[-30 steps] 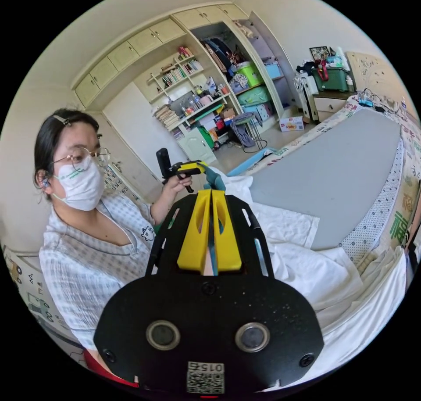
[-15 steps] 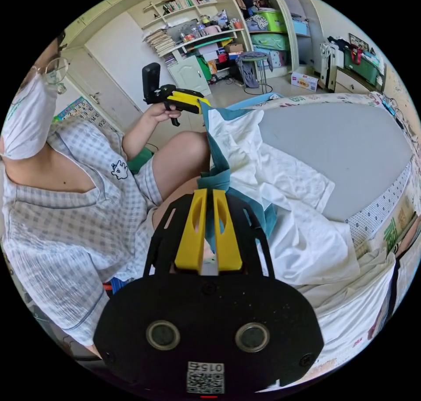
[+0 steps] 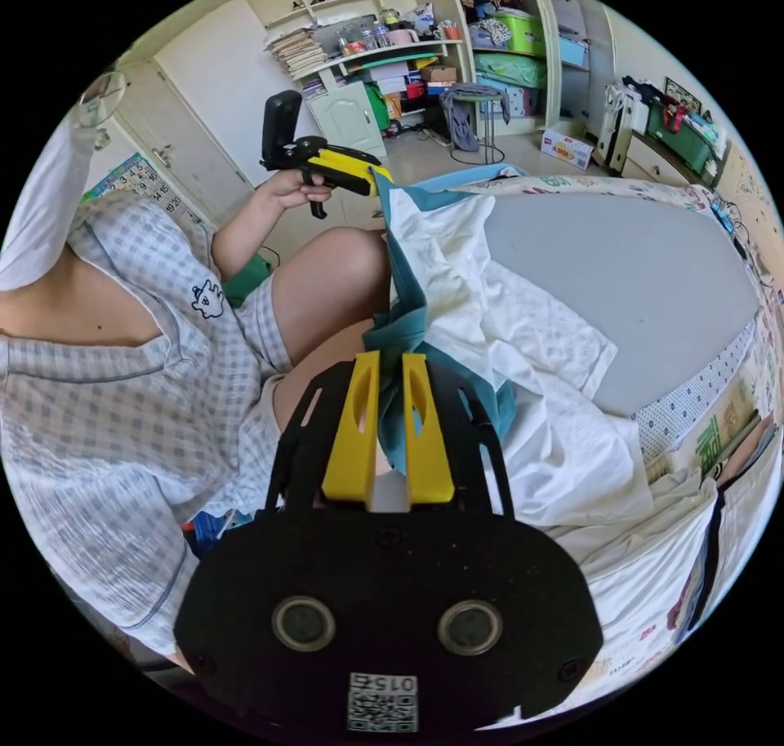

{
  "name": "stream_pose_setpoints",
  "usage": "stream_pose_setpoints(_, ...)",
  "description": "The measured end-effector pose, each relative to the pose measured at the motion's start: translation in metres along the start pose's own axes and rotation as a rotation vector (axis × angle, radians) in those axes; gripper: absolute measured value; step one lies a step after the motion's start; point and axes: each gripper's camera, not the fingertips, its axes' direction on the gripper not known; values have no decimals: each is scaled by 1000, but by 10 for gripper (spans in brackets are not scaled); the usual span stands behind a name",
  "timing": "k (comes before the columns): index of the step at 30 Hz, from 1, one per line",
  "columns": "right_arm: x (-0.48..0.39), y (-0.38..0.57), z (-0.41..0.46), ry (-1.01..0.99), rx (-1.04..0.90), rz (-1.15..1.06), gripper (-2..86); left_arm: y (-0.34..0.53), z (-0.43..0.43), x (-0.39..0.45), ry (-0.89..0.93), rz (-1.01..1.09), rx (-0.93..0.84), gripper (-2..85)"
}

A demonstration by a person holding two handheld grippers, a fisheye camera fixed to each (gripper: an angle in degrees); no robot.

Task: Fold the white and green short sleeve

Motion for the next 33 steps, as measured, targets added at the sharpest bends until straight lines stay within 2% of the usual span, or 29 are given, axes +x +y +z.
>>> stream_pose_setpoints(5, -16, 8, -8, -30, 64, -20, 46, 1, 1, -4, -5, -6, 19, -1)
stream_pose_setpoints(9, -38, 3, 19, 39, -15, -47, 92, 5, 9, -7, -1, -11, 12, 0)
stream_pose_setpoints(13, -60, 2, 44, 143, -46, -89, 60, 10, 16, -9, 1, -19, 3, 0)
stream_pose_setpoints(18, -71, 9, 54, 171, -7, -99, 1, 16, 22, -10, -16, -16, -8, 3)
stream_pose_setpoints(23, -72, 31, 50, 217, 121, -19, -9, 28, 31, -13, -12, -25, 5, 15)
stream_pose_setpoints(27, -64, 59, 53, 234, 204, 86, -10, 41, 45, -11, -105, -15, -11, 71)
stream_pose_setpoints(33, -49, 90, 82, 205, 256, 186, -9, 61, 76, -3, 8, 117, -78, 79)
